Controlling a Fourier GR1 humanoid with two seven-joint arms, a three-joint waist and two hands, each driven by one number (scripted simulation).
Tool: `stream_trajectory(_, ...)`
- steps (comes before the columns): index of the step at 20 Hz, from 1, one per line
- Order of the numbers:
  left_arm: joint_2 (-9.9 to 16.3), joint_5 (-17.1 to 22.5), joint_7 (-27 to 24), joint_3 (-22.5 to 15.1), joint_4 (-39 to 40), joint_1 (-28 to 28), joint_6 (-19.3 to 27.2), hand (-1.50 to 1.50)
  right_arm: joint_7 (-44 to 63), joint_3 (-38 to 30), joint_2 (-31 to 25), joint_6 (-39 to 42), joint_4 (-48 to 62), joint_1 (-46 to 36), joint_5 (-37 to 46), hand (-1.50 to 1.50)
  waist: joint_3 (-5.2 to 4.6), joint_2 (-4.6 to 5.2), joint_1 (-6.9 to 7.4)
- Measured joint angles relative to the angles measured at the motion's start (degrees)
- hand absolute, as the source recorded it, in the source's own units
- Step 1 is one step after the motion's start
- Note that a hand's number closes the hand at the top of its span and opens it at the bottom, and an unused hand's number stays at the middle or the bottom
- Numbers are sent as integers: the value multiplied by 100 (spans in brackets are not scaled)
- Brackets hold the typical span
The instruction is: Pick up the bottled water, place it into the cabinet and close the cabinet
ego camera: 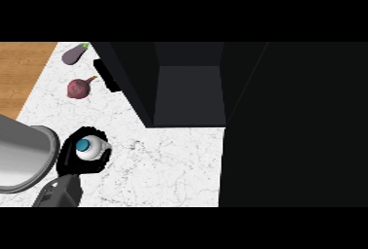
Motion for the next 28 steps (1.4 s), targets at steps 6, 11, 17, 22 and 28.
stream_trajectory(6,-397,7,395,-267,-833,-10,346,150,-27,-17,6,-4,3,77,-86,-150,8,-13,34)
stream_trajectory(11,-767,165,877,-800,-1525,12,865,150,-49,-112,-90,2,11,86,-160,-150,8,-19,20)
stream_trajectory(17,-814,526,1454,-1717,-2292,24,2005,150,6,-7,-100,-90,26,-8,-226,-150,4,-6,11)
stream_trajectory(22,-666,745,1743,-2294,-2650,144,3038,150,-41,-70,-168,-24,70,-47,-276,-150,1,11,-2)
stream_trajectory(28,-510,678,2015,-2719,-2804,109,4170,150,-100,15,-214,-5,92,-85,-326,-150,5,4,-50)
